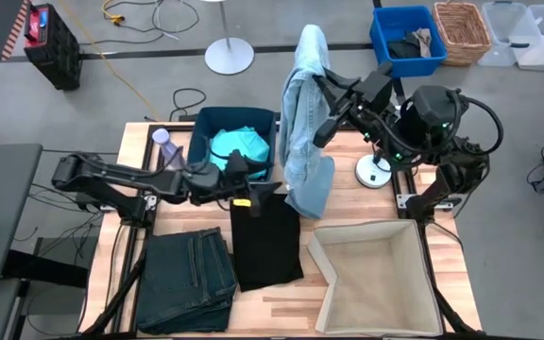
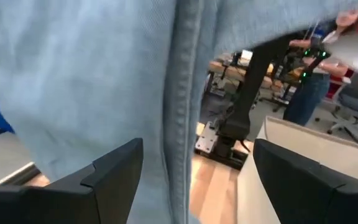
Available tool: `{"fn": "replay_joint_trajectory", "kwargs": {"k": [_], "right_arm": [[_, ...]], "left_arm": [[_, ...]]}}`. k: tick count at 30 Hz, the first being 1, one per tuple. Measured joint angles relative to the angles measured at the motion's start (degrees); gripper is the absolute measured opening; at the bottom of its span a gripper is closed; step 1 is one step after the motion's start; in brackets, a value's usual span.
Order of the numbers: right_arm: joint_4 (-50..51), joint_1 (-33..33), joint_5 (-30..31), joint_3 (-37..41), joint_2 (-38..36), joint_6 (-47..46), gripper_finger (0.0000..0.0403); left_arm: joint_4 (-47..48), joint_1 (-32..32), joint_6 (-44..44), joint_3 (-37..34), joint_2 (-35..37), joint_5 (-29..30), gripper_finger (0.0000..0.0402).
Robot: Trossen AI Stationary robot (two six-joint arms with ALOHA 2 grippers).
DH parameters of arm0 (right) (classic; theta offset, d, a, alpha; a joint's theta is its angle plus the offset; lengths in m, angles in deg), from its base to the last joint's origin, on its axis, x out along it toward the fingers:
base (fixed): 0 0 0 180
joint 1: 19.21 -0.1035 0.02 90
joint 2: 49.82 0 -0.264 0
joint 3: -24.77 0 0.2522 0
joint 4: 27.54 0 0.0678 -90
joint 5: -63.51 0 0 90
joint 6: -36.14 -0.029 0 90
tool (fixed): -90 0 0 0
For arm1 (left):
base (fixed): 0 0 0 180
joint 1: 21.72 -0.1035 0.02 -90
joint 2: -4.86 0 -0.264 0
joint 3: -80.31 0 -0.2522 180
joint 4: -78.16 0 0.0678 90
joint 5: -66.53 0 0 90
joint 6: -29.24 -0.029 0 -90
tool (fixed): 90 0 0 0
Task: Sort clothes
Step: Put the gray pants into the blue bin
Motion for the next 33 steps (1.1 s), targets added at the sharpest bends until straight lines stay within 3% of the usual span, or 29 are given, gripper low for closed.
{"fn": "replay_joint_trajectory", "kwargs": {"k": [6,11,23,27,33], "right_arm": [[0.1,-0.1,-0.3,0.0,0.0,-0.3,0.0],[0.2,-0.5,-0.6,0.0,0.0,-0.4,0.0],[0.7,-0.5,-1.0,0.0,0.0,-0.5,0.0],[0.7,-0.9,-1.0,0.0,0.0,-0.6,0.0],[0.7,-1.7,-1.1,0.0,0.0,-0.6,0.0]], "left_arm": [[3.2,0.9,1.2,5.2,-6.3,4.8,0.0301],[8.2,2.0,2.4,7.9,-7.4,9.0,0.0301],[10.2,1.3,8.2,8.8,-7.2,7.9,0.0295],[11.0,0.9,15.2,8.8,-6.8,9.1,0.031],[12.3,1.8,14.7,8.8,-6.8,10.8,0.0361]]}}
